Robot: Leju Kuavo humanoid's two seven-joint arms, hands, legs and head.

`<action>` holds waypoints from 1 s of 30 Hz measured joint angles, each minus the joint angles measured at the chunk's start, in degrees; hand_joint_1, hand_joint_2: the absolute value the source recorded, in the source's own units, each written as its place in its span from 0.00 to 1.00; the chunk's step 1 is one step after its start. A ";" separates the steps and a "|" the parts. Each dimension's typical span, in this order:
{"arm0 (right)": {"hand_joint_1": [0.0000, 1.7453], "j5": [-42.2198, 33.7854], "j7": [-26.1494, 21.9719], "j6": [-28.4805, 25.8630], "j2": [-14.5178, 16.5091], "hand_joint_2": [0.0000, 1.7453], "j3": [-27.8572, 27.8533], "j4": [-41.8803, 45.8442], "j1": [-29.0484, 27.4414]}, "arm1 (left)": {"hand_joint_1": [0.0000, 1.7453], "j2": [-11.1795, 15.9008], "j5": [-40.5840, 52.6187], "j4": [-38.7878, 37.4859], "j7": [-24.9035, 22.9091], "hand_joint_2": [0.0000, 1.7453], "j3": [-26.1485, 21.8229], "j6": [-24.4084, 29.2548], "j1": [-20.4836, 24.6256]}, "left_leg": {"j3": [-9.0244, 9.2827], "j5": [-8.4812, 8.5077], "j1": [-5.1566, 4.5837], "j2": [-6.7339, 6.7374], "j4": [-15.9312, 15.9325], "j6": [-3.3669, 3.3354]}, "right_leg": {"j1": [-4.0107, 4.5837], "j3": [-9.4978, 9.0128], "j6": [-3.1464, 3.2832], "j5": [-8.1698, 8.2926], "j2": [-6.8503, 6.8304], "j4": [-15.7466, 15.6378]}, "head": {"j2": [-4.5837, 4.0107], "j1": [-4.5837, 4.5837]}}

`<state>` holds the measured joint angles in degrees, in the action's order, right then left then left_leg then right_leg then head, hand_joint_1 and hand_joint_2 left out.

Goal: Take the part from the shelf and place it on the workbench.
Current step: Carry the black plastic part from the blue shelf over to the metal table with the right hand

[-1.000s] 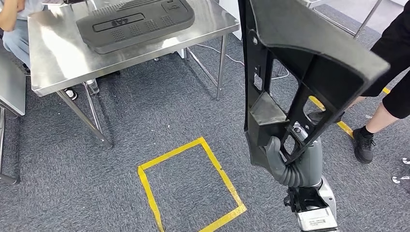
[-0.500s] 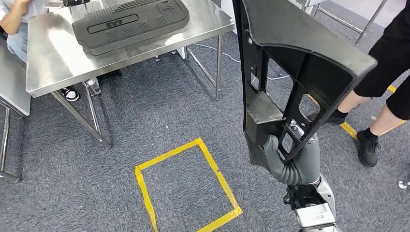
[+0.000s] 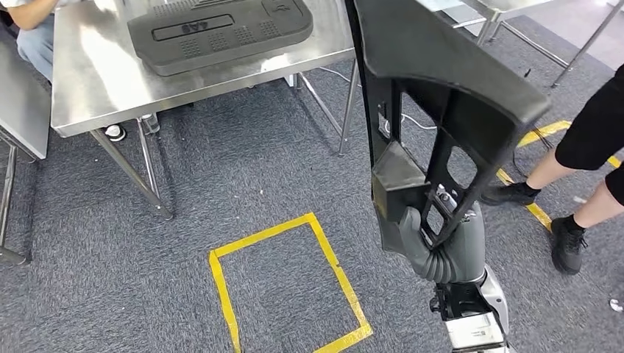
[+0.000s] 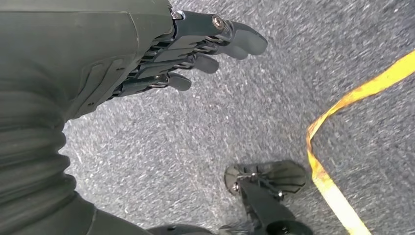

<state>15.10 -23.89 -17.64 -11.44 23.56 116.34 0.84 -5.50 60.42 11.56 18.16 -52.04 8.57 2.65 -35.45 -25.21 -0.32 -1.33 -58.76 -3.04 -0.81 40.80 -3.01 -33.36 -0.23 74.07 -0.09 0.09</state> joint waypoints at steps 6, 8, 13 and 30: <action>1.00 0.02 0.03 0.00 0.02 1.00 0.03 -0.05 0.08 | 0.00 -0.16 0.08 -0.02 -0.11 1.00 -0.03 0.02 -0.09 | 1.16 -1.41 -0.60 -0.88 -0.24 1.26 | 0.23 -6.05 0.26 7.69 0.12 -15.50 | 0.00 -0.08; 1.00 0.04 0.07 0.00 0.02 1.00 0.04 -0.04 0.13 | 0.00 -0.07 0.13 0.01 -0.18 1.00 -0.04 0.03 -0.17 | 1.11 -1.78 -0.48 -0.75 -0.39 1.77 | -0.11 -6.38 1.10 7.68 0.09 -15.75 | 0.00 -0.17; 1.00 0.15 0.09 0.00 0.17 1.00 0.08 -0.08 0.16 | 0.00 -0.08 0.21 0.01 -0.50 1.00 -0.05 0.10 -0.28 | -5.79 -7.26 0.57 0.73 -14.17 3.52 | -0.67 -8.25 2.62 6.78 -0.10 -16.12 | 0.00 -0.50; 1.00 0.31 0.10 -0.07 0.22 1.00 0.33 -0.32 0.21 | 0.00 -0.08 0.23 -0.06 -0.65 1.00 -0.13 0.19 -0.19 | 1.08 -1.38 0.62 0.46 -0.54 0.74 | -0.27 0.59 0.18 -0.10 0.02 0.98 | 0.00 0.08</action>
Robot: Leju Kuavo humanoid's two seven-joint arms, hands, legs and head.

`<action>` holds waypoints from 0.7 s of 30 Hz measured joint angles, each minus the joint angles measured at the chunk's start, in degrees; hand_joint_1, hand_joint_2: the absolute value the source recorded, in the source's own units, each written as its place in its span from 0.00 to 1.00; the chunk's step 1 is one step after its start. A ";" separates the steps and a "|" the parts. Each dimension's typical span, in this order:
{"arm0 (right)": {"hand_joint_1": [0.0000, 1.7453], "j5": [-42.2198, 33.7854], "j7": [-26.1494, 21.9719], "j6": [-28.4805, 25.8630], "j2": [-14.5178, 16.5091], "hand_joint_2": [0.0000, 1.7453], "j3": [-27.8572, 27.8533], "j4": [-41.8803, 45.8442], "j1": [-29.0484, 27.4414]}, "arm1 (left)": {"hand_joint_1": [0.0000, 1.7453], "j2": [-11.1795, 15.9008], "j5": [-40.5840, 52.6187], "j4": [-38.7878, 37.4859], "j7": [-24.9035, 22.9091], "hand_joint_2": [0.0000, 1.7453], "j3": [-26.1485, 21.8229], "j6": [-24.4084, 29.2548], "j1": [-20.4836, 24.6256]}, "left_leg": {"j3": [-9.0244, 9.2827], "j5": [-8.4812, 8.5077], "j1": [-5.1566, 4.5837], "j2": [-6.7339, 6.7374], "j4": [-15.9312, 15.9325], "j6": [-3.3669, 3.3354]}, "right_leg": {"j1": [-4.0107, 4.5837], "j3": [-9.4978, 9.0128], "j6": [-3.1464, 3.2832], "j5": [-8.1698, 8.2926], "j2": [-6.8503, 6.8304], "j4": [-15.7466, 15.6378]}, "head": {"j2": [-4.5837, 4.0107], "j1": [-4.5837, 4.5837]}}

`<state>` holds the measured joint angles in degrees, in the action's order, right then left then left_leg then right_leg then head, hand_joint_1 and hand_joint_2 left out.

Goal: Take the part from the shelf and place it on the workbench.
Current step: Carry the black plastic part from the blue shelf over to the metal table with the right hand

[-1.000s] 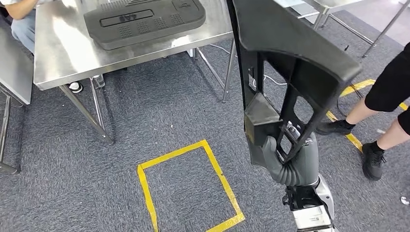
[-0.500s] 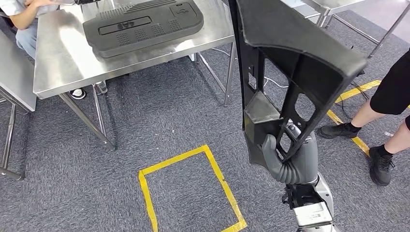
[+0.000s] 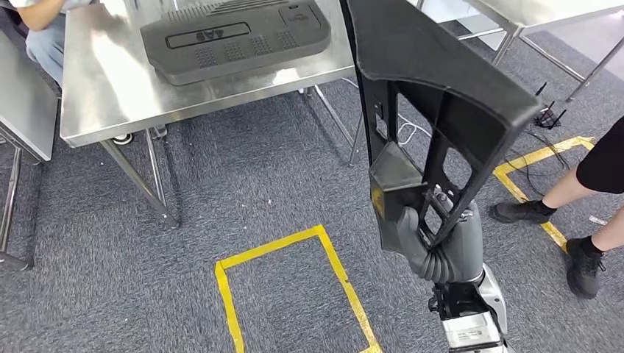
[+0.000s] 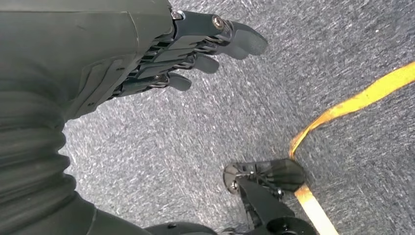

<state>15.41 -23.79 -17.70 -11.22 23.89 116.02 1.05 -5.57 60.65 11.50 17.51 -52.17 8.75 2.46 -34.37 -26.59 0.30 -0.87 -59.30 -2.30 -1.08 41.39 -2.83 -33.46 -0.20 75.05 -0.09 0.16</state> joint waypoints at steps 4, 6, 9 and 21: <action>1.00 0.00 -0.01 0.01 -0.01 1.00 0.01 -0.02 0.01 | 0.00 -0.15 0.00 -0.02 0.00 1.00 -0.03 -0.01 0.00 | 1.67 -1.31 -0.37 -0.57 -0.03 0.36 | 0.47 -4.71 -0.72 7.94 0.03 -13.83 | 0.00 0.05; 1.00 0.00 -0.01 0.00 0.00 1.00 0.02 -0.02 0.03 | 0.00 -0.19 0.00 -0.02 -0.01 1.00 -0.05 -0.01 0.02 | 1.84 -1.74 -0.60 -0.70 0.07 0.82 | 0.80 -5.85 0.02 8.85 0.07 -16.47 | 0.00 0.02; 1.00 0.00 0.01 0.00 0.01 1.00 0.02 -0.01 0.02 | 0.00 -0.13 0.00 0.01 -0.03 1.00 -0.09 -0.01 0.00 | 1.79 -2.41 -0.56 -0.37 -0.27 1.63 | 0.25 -6.46 1.00 8.74 0.10 -16.96 | 0.00 -0.04; 1.00 0.22 0.01 -0.23 0.12 1.00 0.03 -0.11 0.02 | 0.00 -0.10 -0.02 -0.04 -0.02 1.00 -0.41 0.07 -0.02 | -0.75 0.76 0.73 0.64 -0.83 3.53 | -0.36 -10.57 0.46 5.46 0.28 -17.23 | 0.00 -0.60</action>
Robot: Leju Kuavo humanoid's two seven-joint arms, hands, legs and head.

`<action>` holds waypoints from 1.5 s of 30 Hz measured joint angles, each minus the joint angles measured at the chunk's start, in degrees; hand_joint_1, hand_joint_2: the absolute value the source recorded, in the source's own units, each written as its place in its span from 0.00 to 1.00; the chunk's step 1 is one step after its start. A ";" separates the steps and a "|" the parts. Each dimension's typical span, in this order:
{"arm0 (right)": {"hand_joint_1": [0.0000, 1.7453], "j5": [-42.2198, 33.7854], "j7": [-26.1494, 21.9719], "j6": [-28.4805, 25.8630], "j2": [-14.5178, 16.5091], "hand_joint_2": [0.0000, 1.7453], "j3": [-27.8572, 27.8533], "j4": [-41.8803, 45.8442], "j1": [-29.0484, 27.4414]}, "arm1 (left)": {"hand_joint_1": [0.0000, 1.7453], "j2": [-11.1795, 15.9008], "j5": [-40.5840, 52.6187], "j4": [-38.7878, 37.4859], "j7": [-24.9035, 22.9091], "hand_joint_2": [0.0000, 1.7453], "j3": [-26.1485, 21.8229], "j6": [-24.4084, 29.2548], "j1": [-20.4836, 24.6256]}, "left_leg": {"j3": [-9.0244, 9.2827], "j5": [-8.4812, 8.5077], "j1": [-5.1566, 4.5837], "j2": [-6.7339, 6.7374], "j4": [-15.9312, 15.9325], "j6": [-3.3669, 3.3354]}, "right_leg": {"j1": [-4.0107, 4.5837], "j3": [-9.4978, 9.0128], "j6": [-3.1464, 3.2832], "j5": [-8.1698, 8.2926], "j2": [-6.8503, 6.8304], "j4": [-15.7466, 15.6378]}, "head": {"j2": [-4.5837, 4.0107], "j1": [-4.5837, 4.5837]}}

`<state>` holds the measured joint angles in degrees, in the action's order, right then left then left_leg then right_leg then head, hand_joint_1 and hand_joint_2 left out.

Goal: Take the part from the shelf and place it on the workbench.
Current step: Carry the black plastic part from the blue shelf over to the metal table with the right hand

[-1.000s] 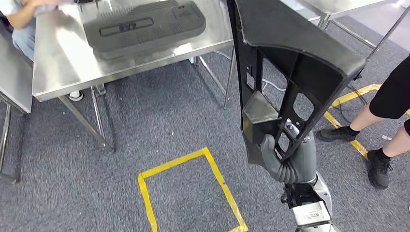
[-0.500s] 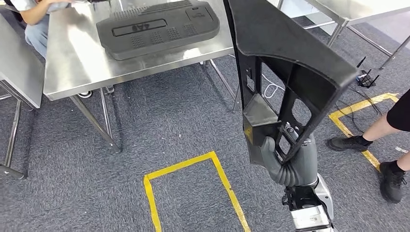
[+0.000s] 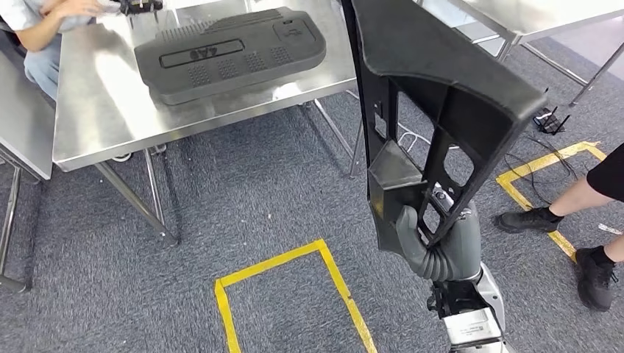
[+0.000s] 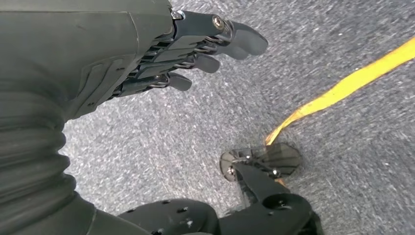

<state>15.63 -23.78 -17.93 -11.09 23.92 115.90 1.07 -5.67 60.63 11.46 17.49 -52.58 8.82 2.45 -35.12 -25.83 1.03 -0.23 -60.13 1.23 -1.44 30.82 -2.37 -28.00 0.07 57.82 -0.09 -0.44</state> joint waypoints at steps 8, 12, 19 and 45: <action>1.00 0.46 0.18 -1.33 -0.35 1.00 -1.01 0.72 -1.44 | 0.00 -0.03 0.92 -0.01 -1.19 1.00 -0.01 -0.60 -0.20 | 1.19 -0.91 -0.28 -0.34 0.92 -3.22 | 0.11 9.40 -0.54 -5.08 -0.06 15.58 | 0.00 0.48; 1.00 2.18 1.22 -2.22 -0.93 1.00 -2.15 1.88 -4.37 | 0.00 -0.41 2.06 -0.02 -2.13 1.00 0.07 -1.39 -0.42 | 2.95 -2.27 -0.38 -0.89 0.93 -3.24 | 0.18 9.15 -2.03 0.46 -0.11 9.70 | 0.00 0.51; 1.00 4.29 2.75 -2.73 -1.29 1.00 -2.80 4.03 -7.35 | 0.00 -0.40 2.53 0.02 -1.02 1.00 0.07 -1.09 -0.50 | 4.10 -4.64 -0.89 -0.76 0.34 -1.31 | 0.15 4.52 0.31 3.97 -0.04 0.12 | 0.00 0.27; 1.00 -0.86 -2.08 -2.97 -1.11 1.00 -3.59 1.76 -3.66 | 0.00 1.94 0.63 0.08 0.40 1.00 -2.50 0.60 -0.25 | 2.92 -2.42 -0.68 -0.85 0.66 -2.72 | 0.50 5.28 -1.39 3.83 -0.07 1.37 | 0.00 0.52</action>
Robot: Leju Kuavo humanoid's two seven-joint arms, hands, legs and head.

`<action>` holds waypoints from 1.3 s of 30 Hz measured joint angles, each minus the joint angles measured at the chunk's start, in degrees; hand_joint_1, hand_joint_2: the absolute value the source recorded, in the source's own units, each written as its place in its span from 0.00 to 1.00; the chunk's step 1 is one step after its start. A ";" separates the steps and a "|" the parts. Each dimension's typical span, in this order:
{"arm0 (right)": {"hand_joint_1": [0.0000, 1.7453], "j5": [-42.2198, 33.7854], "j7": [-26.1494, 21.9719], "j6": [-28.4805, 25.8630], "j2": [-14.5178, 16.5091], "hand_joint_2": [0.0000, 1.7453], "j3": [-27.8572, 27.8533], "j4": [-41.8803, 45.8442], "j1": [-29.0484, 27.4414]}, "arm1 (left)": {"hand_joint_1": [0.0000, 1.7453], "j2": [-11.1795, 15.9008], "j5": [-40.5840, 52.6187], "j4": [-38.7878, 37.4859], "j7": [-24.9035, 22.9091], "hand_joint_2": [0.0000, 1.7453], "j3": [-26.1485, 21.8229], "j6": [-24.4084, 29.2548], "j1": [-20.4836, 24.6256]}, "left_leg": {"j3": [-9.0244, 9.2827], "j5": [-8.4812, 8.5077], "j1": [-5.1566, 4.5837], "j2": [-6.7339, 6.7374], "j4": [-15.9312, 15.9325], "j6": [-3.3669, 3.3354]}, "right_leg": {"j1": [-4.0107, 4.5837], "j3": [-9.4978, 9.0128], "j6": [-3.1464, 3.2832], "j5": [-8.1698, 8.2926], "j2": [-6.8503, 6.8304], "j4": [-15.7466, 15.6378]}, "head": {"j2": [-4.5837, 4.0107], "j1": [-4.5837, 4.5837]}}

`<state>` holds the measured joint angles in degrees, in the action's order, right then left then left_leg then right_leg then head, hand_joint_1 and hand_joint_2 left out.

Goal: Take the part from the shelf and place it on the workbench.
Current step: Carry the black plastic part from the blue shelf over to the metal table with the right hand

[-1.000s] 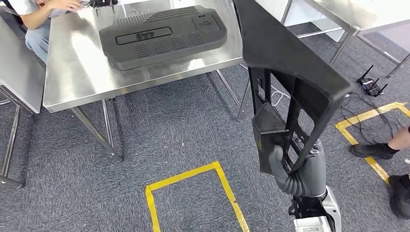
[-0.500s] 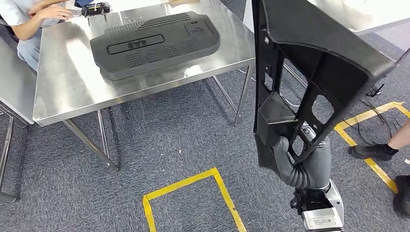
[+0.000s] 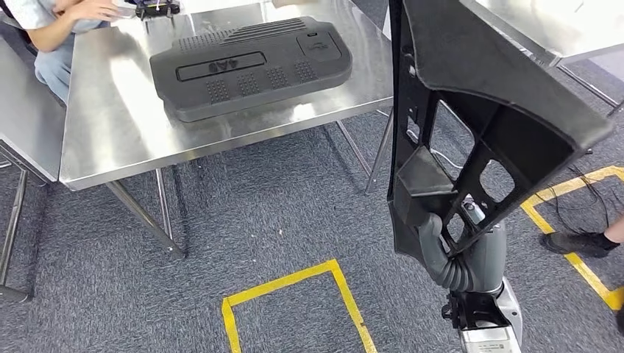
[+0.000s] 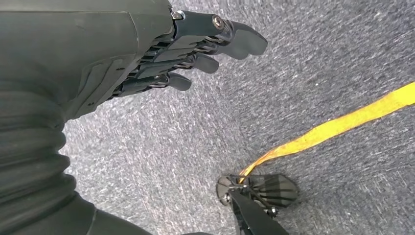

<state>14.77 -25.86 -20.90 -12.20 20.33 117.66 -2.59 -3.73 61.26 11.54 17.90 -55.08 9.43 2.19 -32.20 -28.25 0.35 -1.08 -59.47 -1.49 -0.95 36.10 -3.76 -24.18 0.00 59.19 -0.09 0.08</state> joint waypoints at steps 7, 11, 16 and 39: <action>1.00 0.42 -0.10 -0.17 -0.01 1.00 -0.03 -0.18 0.65 | 0.00 0.17 0.34 0.09 -0.31 1.00 0.01 -0.32 0.09 | -3.26 -4.37 0.08 0.55 -7.77 1.85 | -0.73 -2.44 2.66 -0.60 -0.04 -1.72 | 0.00 -0.31; 1.00 0.85 1.20 0.78 -0.11 1.00 -0.06 -0.21 1.72 | 0.00 0.08 0.29 0.09 0.98 1.00 0.01 -0.55 0.10 | -8.92 -4.47 0.63 0.66 -15.34 2.46 | -0.75 -3.95 2.95 -1.74 0.12 -1.68 | 0.00 -0.43; 1.00 1.32 1.95 1.43 -0.45 1.00 -0.13 -0.27 2.61 | 0.00 -0.33 0.23 -0.05 1.26 1.00 0.00 -0.55 0.34 | -3.01 2.82 0.97 0.73 -0.95 2.40 | -0.45 -5.57 1.30 -3.45 0.47 -1.48 | 0.00 -0.61; 1.00 2.53 3.14 1.28 -0.93 1.00 0.02 -0.82 3.68 | 0.00 -1.58 0.43 -0.02 0.15 1.00 -0.23 -0.68 0.91 | -6.25 -6.11 0.34 0.60 -12.77 2.20 | -0.54 -2.47 3.14 -0.60 0.03 -1.52 | 0.00 -0.49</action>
<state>17.30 -22.72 -19.62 -13.14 20.35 116.84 1.08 -5.31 61.69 11.52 18.05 -55.31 8.75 3.10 -38.45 -34.36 0.69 -0.48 -72.24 0.70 -1.49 33.63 -0.62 -24.78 0.03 57.67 -0.09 -0.41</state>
